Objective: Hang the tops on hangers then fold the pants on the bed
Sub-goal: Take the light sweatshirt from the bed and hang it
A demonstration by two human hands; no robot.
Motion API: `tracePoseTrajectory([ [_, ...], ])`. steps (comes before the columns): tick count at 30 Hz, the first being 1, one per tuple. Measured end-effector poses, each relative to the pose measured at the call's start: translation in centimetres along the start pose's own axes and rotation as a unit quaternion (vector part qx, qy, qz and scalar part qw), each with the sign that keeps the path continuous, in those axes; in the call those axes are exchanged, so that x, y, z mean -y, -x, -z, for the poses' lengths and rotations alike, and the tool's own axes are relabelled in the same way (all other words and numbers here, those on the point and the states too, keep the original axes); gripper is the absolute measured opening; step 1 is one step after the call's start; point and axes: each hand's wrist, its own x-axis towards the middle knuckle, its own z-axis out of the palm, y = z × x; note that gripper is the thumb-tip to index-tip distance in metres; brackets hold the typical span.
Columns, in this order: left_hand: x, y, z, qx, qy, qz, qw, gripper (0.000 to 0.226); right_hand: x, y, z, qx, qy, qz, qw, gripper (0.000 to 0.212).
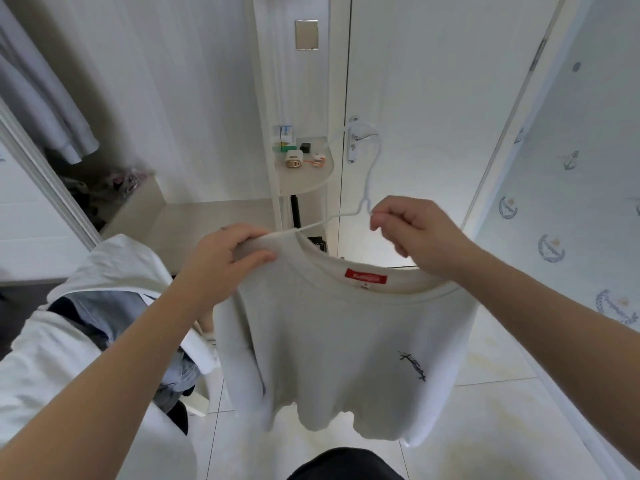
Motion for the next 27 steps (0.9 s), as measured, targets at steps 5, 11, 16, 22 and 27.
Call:
tracePoseTrajectory([
  [5, 2.0, 1.7, 0.3, -0.056, -0.016, 0.074, 0.996, 0.009, 1.0, -0.3, 3.0, -0.008, -0.005, 0.009, 1.000, 0.028],
  [11, 1.4, 0.8, 2.2, -0.123, 0.085, 0.095, 0.984, 0.014, 2.2, -1.0, 5.0, 0.005, 0.013, 0.013, 1.000, 0.022],
  [16, 1.7, 0.6, 3.8, -0.088, 0.107, 0.078, 0.987, 0.036, 3.1, -1.3, 5.3, 0.003, -0.006, 0.021, 1.000, 0.023],
  [22, -1.9, -1.0, 1.2, 0.008, -0.014, -0.013, 1.000, 0.019, 4.0, -2.6, 3.1, 0.030, 0.010, 0.027, 0.999, 0.018],
  [27, -0.7, -0.9, 1.1, -0.112, 0.022, -0.009, 0.993, 0.014, 1.5, -1.6, 5.3, 0.056, 0.075, 0.038, 0.995, 0.016],
])
